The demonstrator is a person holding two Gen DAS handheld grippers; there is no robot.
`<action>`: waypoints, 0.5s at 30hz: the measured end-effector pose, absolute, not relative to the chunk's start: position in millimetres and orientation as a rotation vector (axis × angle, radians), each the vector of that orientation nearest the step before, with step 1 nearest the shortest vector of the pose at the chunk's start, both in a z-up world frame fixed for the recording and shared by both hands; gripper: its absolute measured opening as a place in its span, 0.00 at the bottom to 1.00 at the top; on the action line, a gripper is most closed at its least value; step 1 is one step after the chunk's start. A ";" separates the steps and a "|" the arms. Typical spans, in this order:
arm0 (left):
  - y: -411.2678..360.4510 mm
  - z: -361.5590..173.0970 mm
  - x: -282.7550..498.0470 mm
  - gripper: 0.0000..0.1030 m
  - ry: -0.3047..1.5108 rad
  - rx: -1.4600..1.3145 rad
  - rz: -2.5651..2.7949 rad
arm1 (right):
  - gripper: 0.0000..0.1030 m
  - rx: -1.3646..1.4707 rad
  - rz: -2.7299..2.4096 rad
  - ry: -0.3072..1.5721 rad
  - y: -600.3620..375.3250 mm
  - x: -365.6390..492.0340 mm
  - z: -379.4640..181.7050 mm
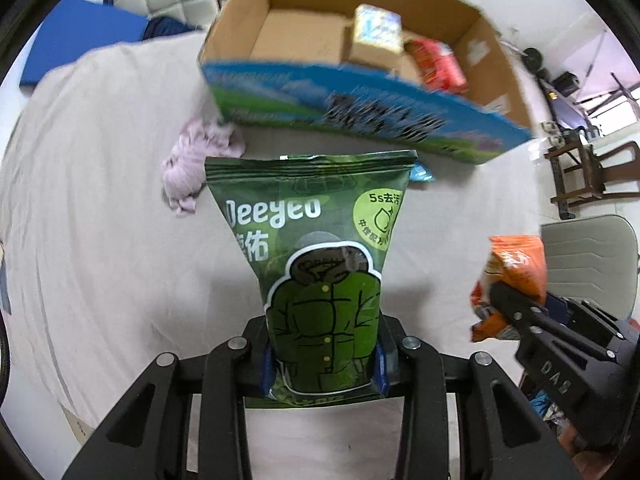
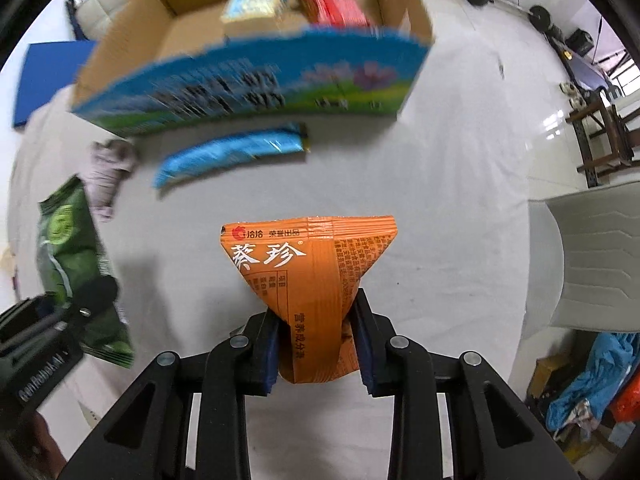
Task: Organize soft objects
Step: 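Carry both bags into the box and open both tools to release them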
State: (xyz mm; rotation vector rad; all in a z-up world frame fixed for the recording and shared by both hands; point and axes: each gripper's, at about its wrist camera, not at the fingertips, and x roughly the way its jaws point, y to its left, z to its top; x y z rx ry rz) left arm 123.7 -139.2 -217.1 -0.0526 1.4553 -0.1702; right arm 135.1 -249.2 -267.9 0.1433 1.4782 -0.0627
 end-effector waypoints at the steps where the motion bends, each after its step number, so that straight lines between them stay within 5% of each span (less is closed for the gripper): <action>1: -143.1 -205.6 121.1 0.32 1.434 -0.056 -0.184 | 0.32 0.138 -0.055 1.458 -246.2 133.2 -254.9; 15: -107.7 -148.1 133.4 0.32 1.327 -0.094 -0.238 | 0.32 0.150 -0.020 1.317 -252.1 109.3 -173.2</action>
